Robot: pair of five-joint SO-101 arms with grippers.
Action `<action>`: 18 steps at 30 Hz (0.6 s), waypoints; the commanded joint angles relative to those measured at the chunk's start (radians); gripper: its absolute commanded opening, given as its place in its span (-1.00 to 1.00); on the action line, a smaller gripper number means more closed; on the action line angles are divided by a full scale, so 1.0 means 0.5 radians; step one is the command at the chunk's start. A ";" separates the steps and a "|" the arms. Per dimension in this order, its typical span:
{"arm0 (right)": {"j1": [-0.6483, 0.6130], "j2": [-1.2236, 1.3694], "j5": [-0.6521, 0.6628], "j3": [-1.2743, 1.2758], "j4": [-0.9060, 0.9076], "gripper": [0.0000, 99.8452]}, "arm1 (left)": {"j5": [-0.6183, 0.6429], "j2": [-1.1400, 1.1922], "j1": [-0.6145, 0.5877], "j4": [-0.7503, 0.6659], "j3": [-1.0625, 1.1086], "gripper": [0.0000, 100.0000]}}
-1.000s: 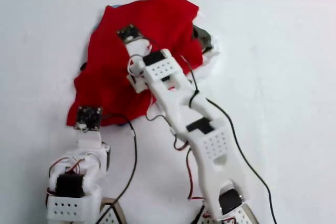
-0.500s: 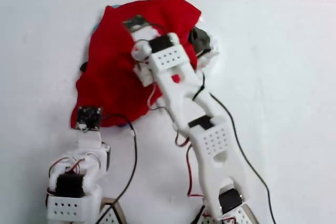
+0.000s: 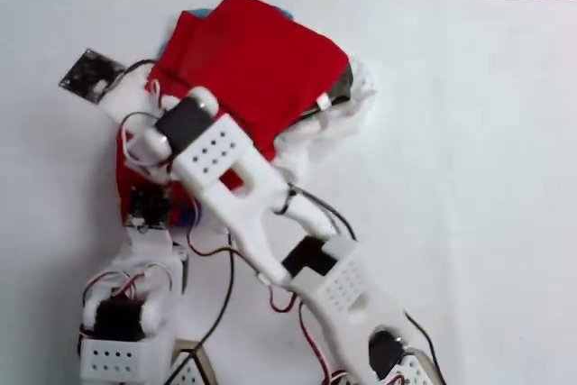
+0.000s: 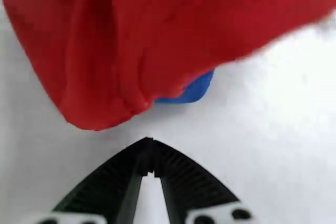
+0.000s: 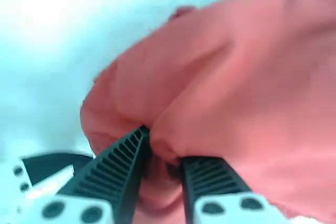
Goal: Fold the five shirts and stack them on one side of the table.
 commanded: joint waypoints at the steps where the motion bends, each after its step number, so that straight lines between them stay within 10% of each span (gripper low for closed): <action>1: -0.207 -0.149 0.015 -0.193 -0.207 -0.95 | -0.009 -0.028 -0.009 0.006 0.035 -0.95; 18: -0.526 0.551 0.015 -0.233 -0.959 -0.95 | -0.009 -0.028 -0.009 0.006 0.035 -0.95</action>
